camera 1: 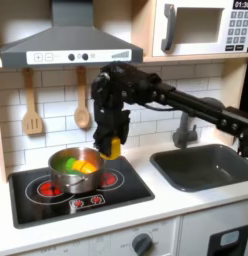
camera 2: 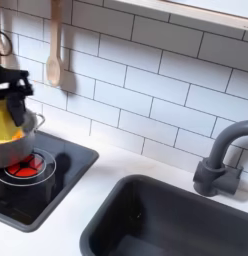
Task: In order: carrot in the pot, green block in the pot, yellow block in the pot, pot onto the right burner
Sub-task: 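Put the yellow block in the pot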
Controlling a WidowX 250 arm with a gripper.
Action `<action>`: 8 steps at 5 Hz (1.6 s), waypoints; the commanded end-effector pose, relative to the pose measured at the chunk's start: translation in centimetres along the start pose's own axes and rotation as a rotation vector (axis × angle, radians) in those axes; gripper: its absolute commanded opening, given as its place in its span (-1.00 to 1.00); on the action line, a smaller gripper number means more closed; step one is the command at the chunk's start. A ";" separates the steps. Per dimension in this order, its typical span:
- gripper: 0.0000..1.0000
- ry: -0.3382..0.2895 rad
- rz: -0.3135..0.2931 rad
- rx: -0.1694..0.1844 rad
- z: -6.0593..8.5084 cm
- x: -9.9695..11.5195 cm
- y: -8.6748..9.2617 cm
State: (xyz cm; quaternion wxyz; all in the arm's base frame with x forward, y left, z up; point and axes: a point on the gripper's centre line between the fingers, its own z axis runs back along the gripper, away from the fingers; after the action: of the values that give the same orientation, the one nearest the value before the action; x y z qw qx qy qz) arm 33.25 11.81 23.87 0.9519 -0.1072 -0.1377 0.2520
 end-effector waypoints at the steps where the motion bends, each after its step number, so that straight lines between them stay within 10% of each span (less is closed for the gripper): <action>1: -1.00 0.000 0.035 0.012 0.5 1.7 2.5; 6: -1.00 0.058 0.020 0.034 -3.9 5.1 0.7; 8: 0.21 0.062 0.029 0.031 -4.3 4.8 0.9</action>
State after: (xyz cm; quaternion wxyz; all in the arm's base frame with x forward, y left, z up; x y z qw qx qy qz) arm 38.35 14.31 20.37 0.9541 -0.1020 -0.0999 0.2632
